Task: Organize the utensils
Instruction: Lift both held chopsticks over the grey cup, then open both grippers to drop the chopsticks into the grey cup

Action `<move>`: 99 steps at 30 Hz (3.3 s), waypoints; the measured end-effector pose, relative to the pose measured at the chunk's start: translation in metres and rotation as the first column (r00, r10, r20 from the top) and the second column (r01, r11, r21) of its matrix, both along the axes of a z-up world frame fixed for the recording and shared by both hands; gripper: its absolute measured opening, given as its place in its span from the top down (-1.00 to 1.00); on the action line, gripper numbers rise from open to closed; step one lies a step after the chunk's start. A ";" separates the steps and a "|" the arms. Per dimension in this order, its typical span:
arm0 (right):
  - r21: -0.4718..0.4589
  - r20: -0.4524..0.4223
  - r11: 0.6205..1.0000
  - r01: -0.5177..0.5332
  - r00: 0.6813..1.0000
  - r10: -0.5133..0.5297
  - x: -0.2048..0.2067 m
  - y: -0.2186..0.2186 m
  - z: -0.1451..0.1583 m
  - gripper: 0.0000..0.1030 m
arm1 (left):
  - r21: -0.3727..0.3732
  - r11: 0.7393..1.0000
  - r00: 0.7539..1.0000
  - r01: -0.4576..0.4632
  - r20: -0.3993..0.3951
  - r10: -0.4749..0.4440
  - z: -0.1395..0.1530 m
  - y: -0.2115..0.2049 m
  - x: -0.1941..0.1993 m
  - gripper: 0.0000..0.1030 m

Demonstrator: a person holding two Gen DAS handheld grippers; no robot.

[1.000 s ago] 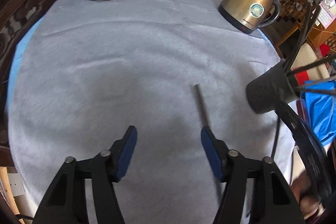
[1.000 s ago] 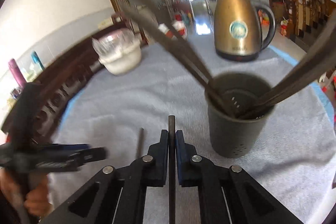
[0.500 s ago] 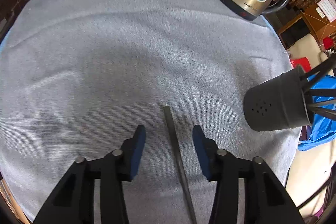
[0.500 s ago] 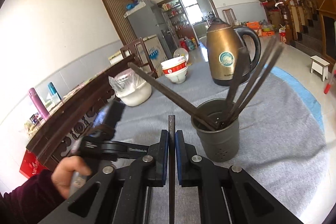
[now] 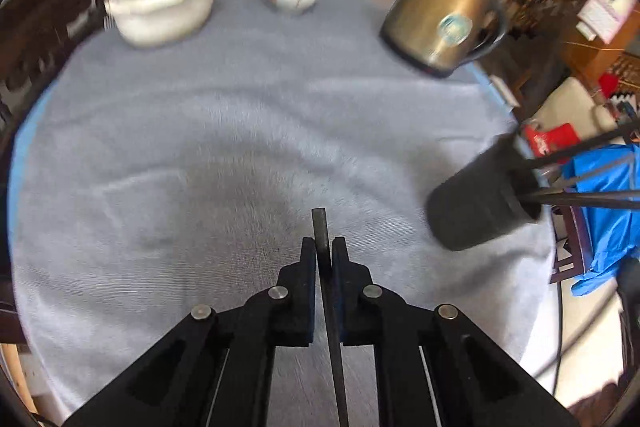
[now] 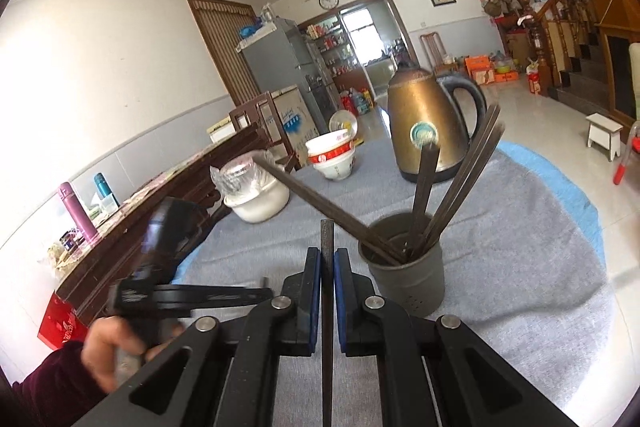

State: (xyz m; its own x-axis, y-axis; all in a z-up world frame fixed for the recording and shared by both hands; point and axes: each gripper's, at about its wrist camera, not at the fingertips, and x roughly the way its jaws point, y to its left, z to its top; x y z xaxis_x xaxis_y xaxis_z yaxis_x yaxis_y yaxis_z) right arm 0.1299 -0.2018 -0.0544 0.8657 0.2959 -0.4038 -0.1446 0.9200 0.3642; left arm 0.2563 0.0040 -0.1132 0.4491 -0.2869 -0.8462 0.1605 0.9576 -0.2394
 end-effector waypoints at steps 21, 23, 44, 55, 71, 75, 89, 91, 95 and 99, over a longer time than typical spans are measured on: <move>0.023 0.123 0.996 0.081 0.989 -0.083 -0.030 -0.009 0.033 0.86 | 0.022 1.000 0.922 0.013 0.387 -0.021 0.117 -0.004 -0.082 0.87; 0.021 0.129 0.996 0.081 0.988 -0.083 -0.032 -0.008 0.035 0.86 | 0.040 0.999 0.916 0.006 0.400 -0.021 0.118 -0.006 -0.085 0.87; 0.034 0.195 0.995 0.090 0.976 -0.095 -0.035 -0.015 0.054 0.86 | 0.131 0.991 0.869 -0.012 0.491 -0.055 0.141 -0.026 -0.104 0.87; 0.049 0.199 0.994 0.095 0.975 -0.103 -0.039 -0.024 0.052 0.86 | 0.159 0.987 0.865 -0.005 0.496 -0.075 0.142 -0.038 -0.107 0.87; 0.042 0.305 0.987 0.154 0.939 -0.159 -0.033 -0.044 0.086 0.86 | 0.060 0.995 0.837 0.083 0.537 -0.102 0.181 -0.052 -0.103 0.87; 0.054 0.358 0.980 0.190 0.913 -0.197 -0.030 -0.049 0.098 0.86 | 0.002 0.995 0.810 0.103 0.581 -0.085 0.198 -0.058 -0.100 0.87; 0.061 0.461 0.884 0.464 0.773 -0.437 0.016 -0.039 0.078 0.85 | -0.127 0.991 0.681 0.039 0.729 0.067 0.202 -0.104 -0.068 0.87; 0.049 0.431 0.882 0.468 0.787 -0.442 0.026 -0.037 0.069 0.85 | -0.102 0.994 0.696 0.022 0.716 0.058 0.187 -0.118 -0.055 0.87; -0.013 0.400 0.894 0.448 0.822 -0.406 0.028 -0.033 0.059 0.85 | -0.038 0.999 0.770 0.034 0.638 -0.002 0.154 -0.131 -0.033 0.86; -0.025 0.342 0.923 0.385 0.871 -0.354 0.023 -0.041 0.050 0.84 | -0.018 0.999 0.832 0.040 0.554 -0.024 0.134 -0.125 -0.022 0.86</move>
